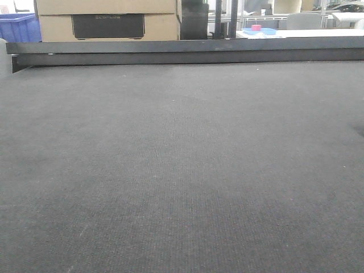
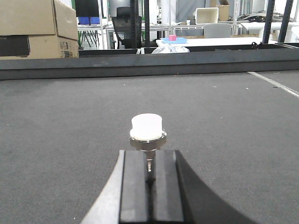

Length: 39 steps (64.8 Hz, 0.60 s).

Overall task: Place valve from conveyor to right shelf box
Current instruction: 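Lower both grippers toward the white-capped silver valves on the conveyor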

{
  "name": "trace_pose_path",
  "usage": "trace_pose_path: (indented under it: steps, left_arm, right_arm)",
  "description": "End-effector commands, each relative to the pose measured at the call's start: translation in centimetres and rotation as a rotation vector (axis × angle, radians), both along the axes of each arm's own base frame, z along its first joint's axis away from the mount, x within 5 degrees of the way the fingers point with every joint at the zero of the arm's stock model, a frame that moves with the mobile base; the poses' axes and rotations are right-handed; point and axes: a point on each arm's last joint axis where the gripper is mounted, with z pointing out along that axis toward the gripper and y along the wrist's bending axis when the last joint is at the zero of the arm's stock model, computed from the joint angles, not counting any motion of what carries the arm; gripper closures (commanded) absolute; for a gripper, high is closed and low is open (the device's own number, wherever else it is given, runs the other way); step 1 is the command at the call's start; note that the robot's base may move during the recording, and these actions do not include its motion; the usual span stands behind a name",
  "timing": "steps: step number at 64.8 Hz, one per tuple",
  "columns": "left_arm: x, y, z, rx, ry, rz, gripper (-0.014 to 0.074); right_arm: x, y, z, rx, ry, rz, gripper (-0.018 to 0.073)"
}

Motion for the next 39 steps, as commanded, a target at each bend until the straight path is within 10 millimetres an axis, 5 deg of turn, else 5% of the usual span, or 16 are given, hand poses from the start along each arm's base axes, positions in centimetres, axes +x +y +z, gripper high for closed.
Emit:
trace_pose_path:
  steps: [1, 39]
  left_arm:
    - [-0.08, 0.01, 0.25, -0.013, -0.025, 0.001, 0.0707]
    - [-0.1, 0.0, 0.46, -0.012, -0.047, 0.0, 0.0707]
  right_arm:
    - [-0.04, -0.01, 0.29, -0.004, -0.03, -0.001, 0.0722]
    - [-0.05, -0.03, 0.43, -0.004, -0.046, -0.002, 0.0722]
